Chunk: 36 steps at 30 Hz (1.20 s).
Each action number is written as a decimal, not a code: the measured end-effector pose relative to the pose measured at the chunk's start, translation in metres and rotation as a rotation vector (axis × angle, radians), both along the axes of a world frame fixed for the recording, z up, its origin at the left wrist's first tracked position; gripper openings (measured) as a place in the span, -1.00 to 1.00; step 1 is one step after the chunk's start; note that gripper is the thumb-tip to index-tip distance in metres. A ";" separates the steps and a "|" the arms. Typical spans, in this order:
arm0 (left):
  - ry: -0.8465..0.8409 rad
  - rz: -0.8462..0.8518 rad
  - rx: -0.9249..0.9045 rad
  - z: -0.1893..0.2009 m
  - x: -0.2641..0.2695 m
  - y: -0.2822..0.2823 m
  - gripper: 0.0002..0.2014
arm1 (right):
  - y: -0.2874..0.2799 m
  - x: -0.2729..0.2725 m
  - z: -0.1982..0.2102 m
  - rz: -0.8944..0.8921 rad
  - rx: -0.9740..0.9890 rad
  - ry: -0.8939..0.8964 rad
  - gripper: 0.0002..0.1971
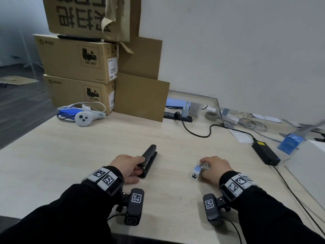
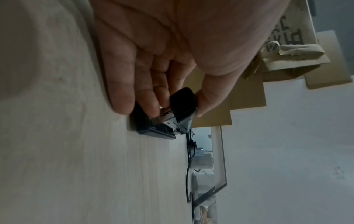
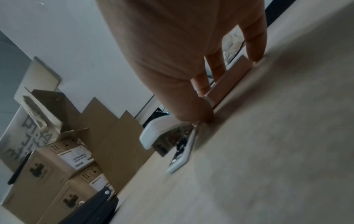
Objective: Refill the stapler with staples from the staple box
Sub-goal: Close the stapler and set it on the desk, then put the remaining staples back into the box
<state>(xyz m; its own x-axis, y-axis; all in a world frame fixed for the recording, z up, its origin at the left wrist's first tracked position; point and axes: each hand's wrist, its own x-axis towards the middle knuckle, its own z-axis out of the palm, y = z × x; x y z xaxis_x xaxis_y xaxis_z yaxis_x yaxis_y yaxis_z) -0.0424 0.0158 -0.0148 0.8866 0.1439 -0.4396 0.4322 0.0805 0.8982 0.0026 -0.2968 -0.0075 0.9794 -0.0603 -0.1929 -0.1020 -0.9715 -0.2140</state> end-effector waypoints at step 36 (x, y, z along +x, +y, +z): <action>-0.327 -0.089 0.274 0.020 -0.033 -0.011 -0.81 | 0.080 -0.024 0.013 0.238 0.409 -0.159 -0.81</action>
